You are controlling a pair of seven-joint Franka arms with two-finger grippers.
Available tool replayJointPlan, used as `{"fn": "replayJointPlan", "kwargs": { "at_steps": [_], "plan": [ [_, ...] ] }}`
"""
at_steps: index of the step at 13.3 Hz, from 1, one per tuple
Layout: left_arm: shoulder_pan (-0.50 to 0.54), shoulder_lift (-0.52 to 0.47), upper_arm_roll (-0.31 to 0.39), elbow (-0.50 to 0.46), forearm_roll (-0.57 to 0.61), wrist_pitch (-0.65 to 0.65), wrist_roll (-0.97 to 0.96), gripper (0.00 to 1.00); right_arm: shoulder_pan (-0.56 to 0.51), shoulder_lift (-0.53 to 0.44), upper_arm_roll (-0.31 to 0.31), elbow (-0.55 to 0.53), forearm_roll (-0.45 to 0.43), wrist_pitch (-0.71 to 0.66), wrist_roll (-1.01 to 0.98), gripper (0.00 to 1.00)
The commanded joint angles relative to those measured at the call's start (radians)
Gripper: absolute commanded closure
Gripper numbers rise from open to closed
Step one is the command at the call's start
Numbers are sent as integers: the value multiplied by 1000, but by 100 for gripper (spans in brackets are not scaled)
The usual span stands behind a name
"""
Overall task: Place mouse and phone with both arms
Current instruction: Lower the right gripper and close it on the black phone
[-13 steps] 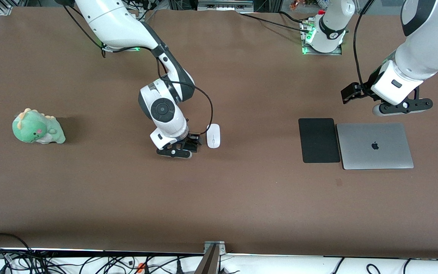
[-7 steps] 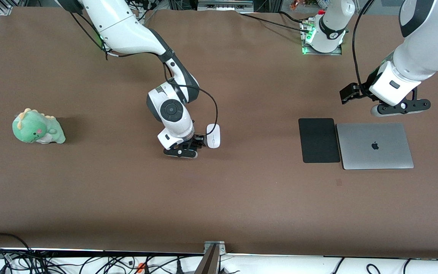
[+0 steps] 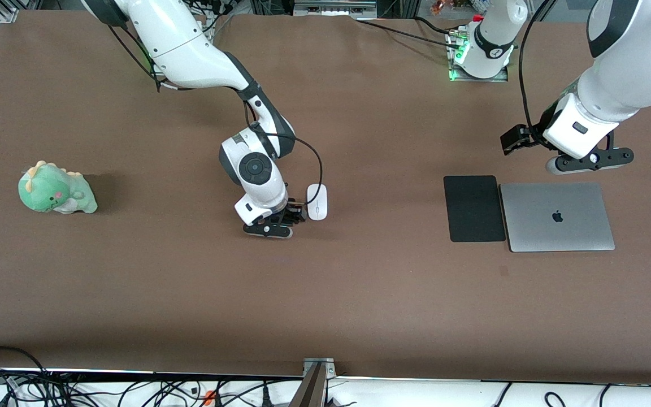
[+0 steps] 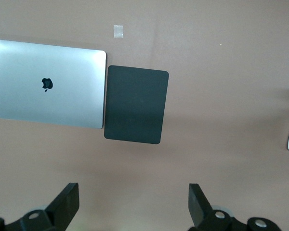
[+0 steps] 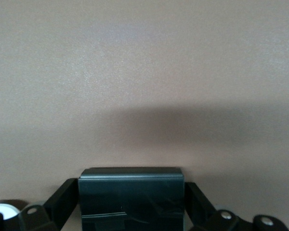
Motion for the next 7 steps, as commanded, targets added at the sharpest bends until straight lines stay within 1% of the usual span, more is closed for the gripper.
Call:
{"fn": "replayJointPlan", "kwargs": {
  "at_steps": [1, 5, 7],
  "plan": [
    [0, 4, -5, 9, 3, -11, -9, 0, 11, 12, -8, -9, -19, 26, 19, 14],
    [-2, 7, -5, 8, 5, -11, -9, 0, 9, 6, -8, -1, -11, -43, 15, 45],
    [-2, 7, -5, 8, 3, -10, -9, 0, 2, -1, -8, 17, -11, -94, -1, 52]
  ]
}}
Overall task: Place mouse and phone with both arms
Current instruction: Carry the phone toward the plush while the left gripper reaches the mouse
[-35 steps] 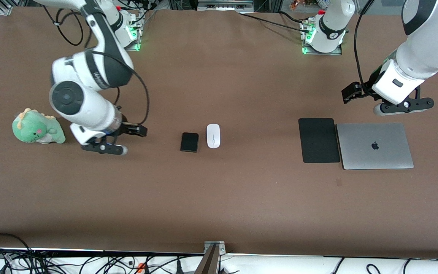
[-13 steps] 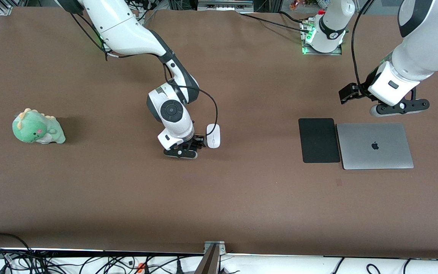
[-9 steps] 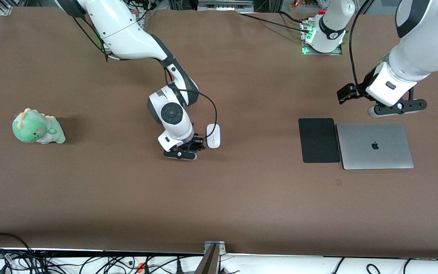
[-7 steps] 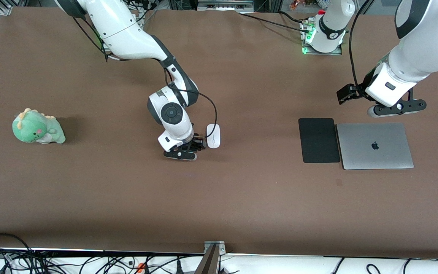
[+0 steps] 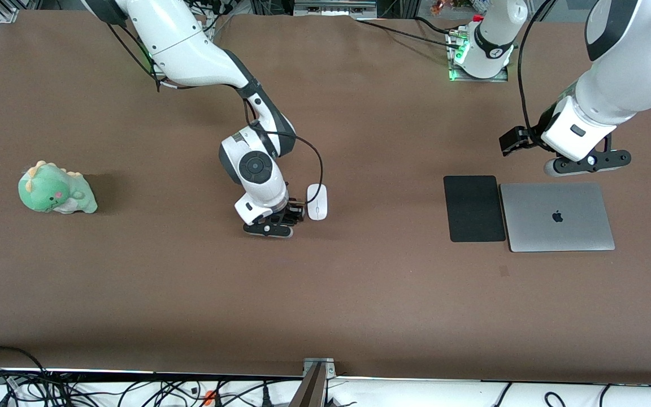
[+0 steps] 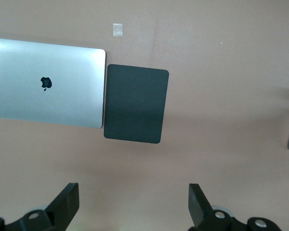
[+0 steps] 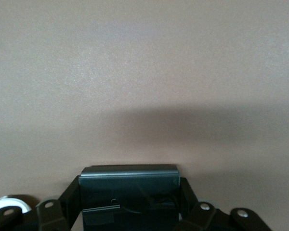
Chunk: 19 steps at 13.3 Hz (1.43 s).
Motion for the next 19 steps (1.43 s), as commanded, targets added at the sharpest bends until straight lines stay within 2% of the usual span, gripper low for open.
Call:
{"fn": "replayJointPlan", "kwargs": {
  "at_steps": [1, 5, 8, 11, 13, 17, 19],
  "plan": [
    [-2, 3, -4, 8, 3, -10, -9, 0, -9, -1, -9, 28, -12, -111, -7, 54],
    [-23, 17, -4, 8, 3, -8, -38, 0, -94, -15, -8, 126, 0, -309, -163, 59],
    [-60, 56, -4, 14, -23, 19, -75, 0, -180, -41, -8, 126, 5, -337, -353, 62],
    [-120, 127, -4, 9, -52, 120, -128, 0, -281, -64, -11, 113, 17, -336, -506, 63],
    [-180, 170, -6, 12, -52, 184, -214, 0, -359, -102, -11, 50, 17, -290, -585, 64],
    [-298, 290, -4, 14, -52, 292, -246, 0, -462, -210, -11, -214, 17, -34, -683, 65],
    [-354, 337, -4, 14, -52, 367, -373, 0, -520, -251, -11, -327, 17, 67, -715, 65]
  ]
}}
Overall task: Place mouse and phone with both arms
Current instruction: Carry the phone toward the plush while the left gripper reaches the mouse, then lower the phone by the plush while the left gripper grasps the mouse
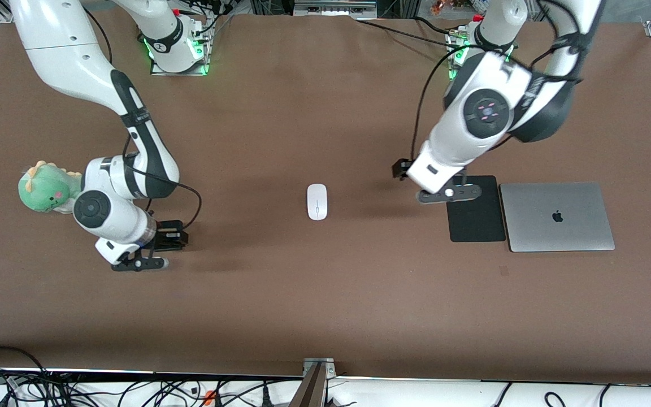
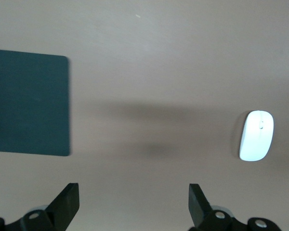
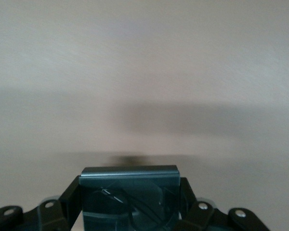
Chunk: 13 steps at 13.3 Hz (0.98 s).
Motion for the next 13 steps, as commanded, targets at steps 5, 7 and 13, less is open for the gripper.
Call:
{"fn": "replayJointPlan", "kwargs": {
  "at_steps": [5, 7, 13],
  "plan": [
    [-183, 170, 11, 28, 4, 213, -165, 0, -132, -165, 16, -355, 14, 278, -97, 65],
    [-228, 238, 10, 31, 4, 313, -165, 0, -141, -186, 16, -404, 14, 299, -98, 65],
    [-340, 433, 25, 240, 58, 356, -221, 0, -216, -229, 16, -490, 14, 361, -220, 65]
  ]
}}
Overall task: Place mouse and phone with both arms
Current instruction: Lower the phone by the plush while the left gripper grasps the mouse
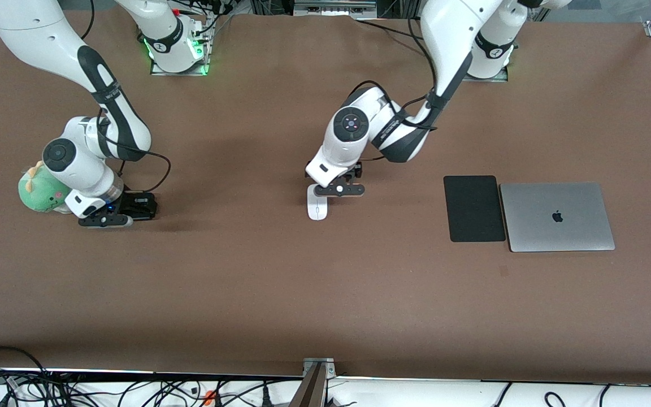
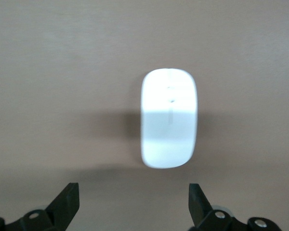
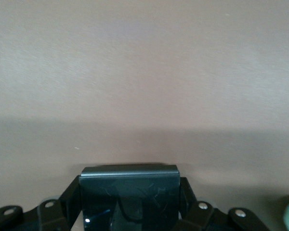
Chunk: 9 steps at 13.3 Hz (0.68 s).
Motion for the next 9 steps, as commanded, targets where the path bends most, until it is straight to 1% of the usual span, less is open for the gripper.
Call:
{"fn": "replayJointPlan", "kwargs": {
  "at_steps": [1, 2, 4, 7, 8, 9],
  "plan": [
    [-33, 77, 17, 124, 60, -20, -37, 0, -43, -46, 16, -41, 14, 13, -53, 65],
    [-34, 93, 17, 132, 89, -19, -27, 0, -51, -44, 16, -43, 14, 13, -54, 65],
    [-35, 145, 17, 195, 151, -17, -25, 0, -71, -41, 16, -44, 14, 16, -56, 64],
    [-47, 192, 17, 236, 183, -16, -24, 0, -74, -12, 16, -43, 12, 73, -56, 63],
    [-49, 194, 15, 236, 183, -5, -24, 0, -72, -9, 16, -43, 12, 73, -56, 57],
    [-49, 199, 15, 235, 183, 7, -30, 0, -74, -8, 16, -41, 12, 73, -56, 29]
  ]
}}
